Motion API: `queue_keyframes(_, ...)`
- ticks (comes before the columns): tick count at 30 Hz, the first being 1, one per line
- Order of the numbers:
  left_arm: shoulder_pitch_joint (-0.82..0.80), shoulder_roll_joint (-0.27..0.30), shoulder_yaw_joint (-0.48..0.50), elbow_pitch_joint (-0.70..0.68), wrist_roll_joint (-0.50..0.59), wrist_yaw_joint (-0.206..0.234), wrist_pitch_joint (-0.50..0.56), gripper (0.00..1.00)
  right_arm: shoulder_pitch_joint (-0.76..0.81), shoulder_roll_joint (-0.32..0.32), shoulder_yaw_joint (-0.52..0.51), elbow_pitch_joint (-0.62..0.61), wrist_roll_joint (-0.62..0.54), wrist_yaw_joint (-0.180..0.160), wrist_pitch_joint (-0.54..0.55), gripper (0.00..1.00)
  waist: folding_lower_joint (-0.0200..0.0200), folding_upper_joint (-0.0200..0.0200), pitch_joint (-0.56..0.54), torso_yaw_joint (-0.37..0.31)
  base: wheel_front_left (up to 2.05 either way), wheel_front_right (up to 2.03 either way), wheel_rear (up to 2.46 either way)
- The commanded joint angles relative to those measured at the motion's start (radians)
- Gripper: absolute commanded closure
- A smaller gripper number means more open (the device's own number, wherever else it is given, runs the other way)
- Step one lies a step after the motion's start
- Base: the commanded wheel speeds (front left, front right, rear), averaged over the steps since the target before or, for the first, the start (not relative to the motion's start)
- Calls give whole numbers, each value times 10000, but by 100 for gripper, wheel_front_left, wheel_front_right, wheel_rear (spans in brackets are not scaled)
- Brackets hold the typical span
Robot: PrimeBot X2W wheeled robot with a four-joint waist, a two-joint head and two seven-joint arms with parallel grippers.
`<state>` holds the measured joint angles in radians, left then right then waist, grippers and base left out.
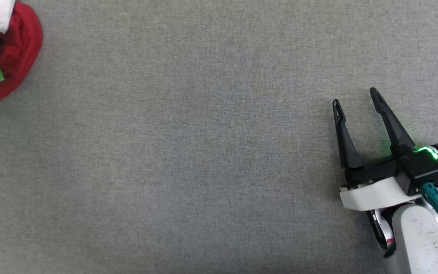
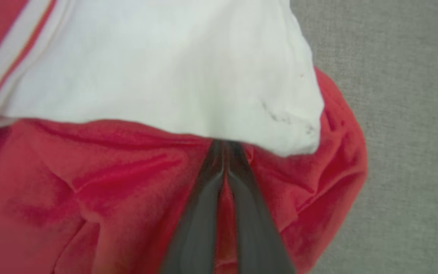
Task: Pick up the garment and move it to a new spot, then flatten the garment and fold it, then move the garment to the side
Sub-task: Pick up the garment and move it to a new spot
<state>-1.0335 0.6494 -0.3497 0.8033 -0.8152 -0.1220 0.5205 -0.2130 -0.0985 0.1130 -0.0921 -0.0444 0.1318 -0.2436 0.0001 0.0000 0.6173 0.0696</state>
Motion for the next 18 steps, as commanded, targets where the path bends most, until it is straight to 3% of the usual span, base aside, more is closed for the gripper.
queue_keyframes(1, 505, -255, -96, 192, 105, 89, -211, 100, -7, 30, 14, 137, -82, -11, -71, 0, -1, 0, -461, 160, 0, 0, 0)
queue_keyframes(13, 1642, -237, -101, -710, 1035, 212, -4225, 100, 741, 261, -301, 824, 76, -11, -150, 0, -1, 0, -3042, 381, 0, 0, 0)
queue_keyframes(18, 2165, -253, -120, -1681, 1443, 571, -5539, 100, 1110, 354, -506, 1094, 177, -11, -169, 0, -1, 0, -3970, 452, 0, 0, 0)
